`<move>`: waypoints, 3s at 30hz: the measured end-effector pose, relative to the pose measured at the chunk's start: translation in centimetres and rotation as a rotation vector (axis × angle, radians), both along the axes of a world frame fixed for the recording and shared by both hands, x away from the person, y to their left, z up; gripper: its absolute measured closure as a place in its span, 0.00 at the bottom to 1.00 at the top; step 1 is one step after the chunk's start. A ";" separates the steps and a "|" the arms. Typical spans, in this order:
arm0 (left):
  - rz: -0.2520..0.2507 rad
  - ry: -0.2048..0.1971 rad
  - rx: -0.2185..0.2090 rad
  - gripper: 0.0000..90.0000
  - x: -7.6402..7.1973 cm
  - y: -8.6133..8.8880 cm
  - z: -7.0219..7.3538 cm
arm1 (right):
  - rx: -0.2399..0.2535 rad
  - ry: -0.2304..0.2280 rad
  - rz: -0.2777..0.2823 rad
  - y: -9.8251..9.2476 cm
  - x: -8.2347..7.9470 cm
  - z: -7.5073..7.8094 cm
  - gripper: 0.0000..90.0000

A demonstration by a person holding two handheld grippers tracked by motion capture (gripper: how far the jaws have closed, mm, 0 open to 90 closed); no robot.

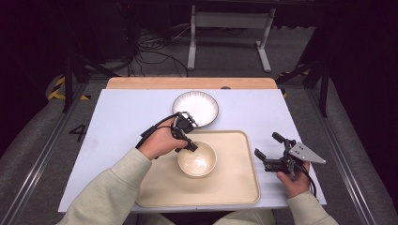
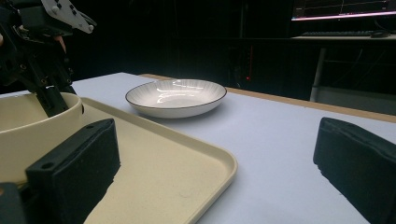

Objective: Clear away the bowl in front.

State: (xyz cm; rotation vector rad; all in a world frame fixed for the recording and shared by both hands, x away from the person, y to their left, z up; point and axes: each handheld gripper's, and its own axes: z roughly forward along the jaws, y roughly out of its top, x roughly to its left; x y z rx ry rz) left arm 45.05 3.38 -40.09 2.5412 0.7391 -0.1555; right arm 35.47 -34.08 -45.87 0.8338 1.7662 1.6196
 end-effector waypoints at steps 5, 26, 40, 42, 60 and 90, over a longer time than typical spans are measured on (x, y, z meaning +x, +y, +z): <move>0.014 -0.028 -0.016 0.72 -0.1 0.2 0.4 | 0.000 0.000 0.001 0.0 0.0 0.0 0.01; 0.058 -0.268 -0.216 0.17 -3.1 3.3 3.6 | 0.005 0.012 0.010 -0.1 0.2 0.0 0.01; 0.109 -0.390 -0.371 0.13 -5.9 6.1 4.8 | 0.007 0.025 0.018 -0.1 0.3 0.1 0.01; 0.120 -0.405 -0.393 0.13 -6.3 6.5 4.9 | 0.003 0.026 0.022 -0.1 0.3 0.1 0.01; 0.195 -0.502 -0.485 0.09 -7.9 9.8 4.0 | 0.006 0.023 0.026 -0.1 0.3 0.0 0.01; 0.362 -0.628 -0.558 0.02 -9.8 16.7 1.6 | 0.005 0.018 0.032 -0.1 0.2 0.0 0.01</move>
